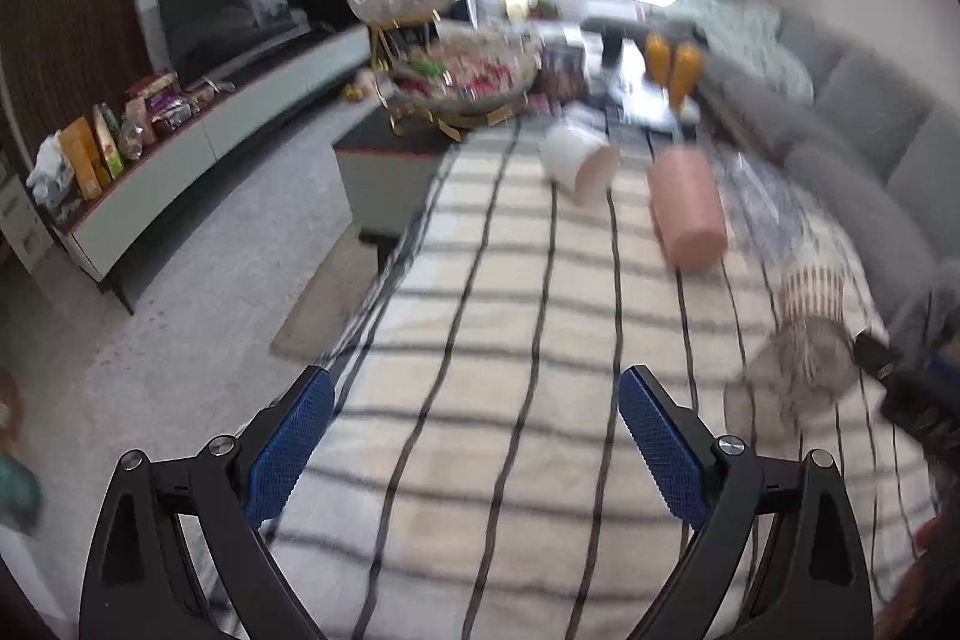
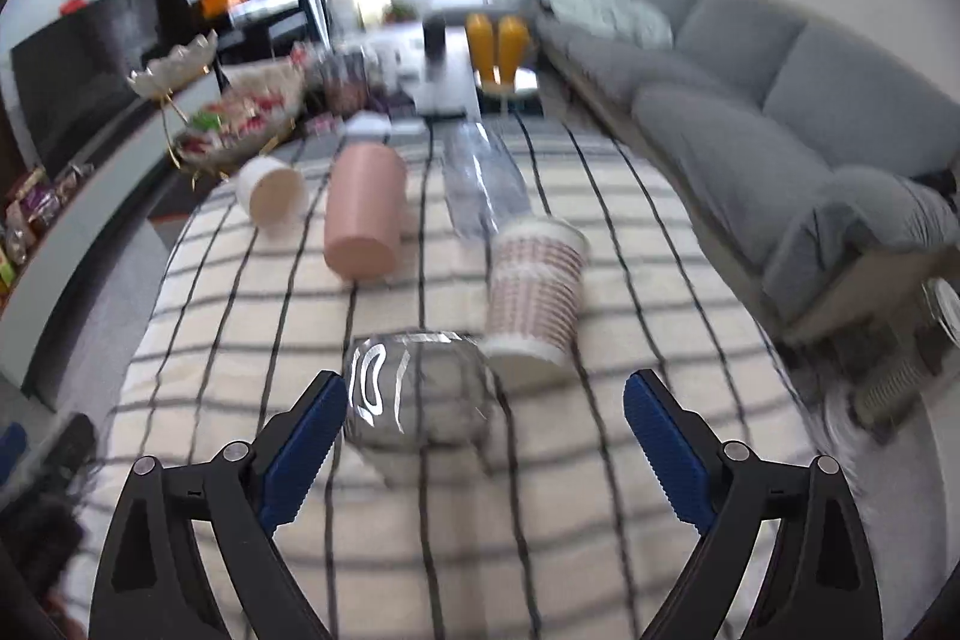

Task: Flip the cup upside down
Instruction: 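Open the right gripper and pull it back from the standing glass cup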

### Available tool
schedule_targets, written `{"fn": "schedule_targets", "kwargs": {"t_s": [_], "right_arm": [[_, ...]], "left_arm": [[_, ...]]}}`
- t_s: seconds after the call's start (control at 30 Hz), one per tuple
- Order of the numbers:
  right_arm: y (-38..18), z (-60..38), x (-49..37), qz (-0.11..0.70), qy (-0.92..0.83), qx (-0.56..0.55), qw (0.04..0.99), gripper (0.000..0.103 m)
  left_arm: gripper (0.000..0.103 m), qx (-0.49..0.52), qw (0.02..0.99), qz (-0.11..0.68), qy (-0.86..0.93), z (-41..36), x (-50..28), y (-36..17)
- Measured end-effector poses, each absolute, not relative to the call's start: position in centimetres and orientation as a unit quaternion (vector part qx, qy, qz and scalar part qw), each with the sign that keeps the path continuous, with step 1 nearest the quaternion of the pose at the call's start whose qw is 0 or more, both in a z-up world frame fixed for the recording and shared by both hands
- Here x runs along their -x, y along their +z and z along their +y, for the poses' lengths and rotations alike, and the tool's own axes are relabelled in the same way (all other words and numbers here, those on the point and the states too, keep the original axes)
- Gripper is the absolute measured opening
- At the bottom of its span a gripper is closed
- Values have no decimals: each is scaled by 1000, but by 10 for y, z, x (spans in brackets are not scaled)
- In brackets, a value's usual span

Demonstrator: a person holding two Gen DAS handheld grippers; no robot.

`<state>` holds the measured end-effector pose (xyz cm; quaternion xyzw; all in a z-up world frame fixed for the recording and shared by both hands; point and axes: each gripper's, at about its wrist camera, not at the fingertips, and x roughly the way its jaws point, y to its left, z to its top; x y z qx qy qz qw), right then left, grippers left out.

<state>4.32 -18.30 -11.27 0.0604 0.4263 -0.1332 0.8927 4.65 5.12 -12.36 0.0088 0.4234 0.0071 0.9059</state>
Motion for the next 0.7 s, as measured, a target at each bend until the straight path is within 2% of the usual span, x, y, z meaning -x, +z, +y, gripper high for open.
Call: {"fn": "schedule_targets", "kwargs": {"t_s": [0.13,0.23,0.7], "right_arm": [[-94,-191,-32,506,-115,-60,853,98],[-94,-194,-23,550,-99,-64,826,98],[-64,-210,12,500,-93,-83,857,98]], "left_arm": [[97,0,868,495,-35,38,-43,-114],[97,-4,851,522,-59,23,-38,-111],[97,-38,863,502,-46,3,-9,-75]]}}
